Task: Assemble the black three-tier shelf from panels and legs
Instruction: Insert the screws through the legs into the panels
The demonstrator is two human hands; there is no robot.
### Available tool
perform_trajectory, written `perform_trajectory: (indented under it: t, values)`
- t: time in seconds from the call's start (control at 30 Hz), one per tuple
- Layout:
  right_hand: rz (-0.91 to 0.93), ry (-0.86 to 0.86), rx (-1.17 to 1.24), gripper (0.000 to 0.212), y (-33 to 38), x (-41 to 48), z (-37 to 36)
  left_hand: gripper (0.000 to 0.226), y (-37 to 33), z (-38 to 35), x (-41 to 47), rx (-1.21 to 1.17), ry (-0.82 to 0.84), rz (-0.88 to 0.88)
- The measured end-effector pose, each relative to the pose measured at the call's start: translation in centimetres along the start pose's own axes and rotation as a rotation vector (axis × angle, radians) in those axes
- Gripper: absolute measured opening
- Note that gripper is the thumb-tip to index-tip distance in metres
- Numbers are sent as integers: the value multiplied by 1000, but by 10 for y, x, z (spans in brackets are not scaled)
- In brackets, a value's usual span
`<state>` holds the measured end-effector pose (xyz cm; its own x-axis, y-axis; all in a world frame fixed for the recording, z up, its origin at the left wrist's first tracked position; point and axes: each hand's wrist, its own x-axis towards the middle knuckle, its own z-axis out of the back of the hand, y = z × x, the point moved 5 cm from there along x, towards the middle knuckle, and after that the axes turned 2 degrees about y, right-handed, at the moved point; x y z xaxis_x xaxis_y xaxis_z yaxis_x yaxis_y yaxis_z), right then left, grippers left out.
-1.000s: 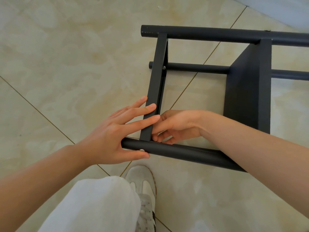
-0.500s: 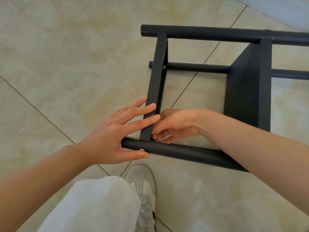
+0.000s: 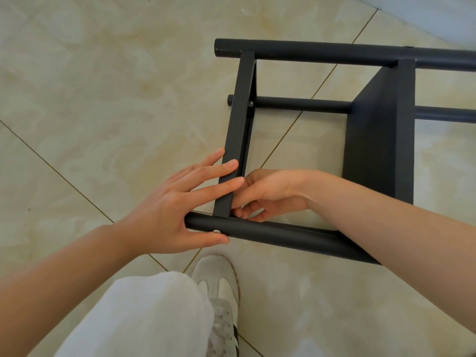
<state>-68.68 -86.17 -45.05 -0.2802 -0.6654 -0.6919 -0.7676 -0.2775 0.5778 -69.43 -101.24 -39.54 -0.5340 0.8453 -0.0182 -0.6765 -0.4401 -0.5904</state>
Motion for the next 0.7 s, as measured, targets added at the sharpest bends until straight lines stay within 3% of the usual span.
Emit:
perform_trajectory:
  t: [0.7]
  values:
    - [-29,-20,-14,16,-2,2,-4,75,0,0,0,-1,4,-4]
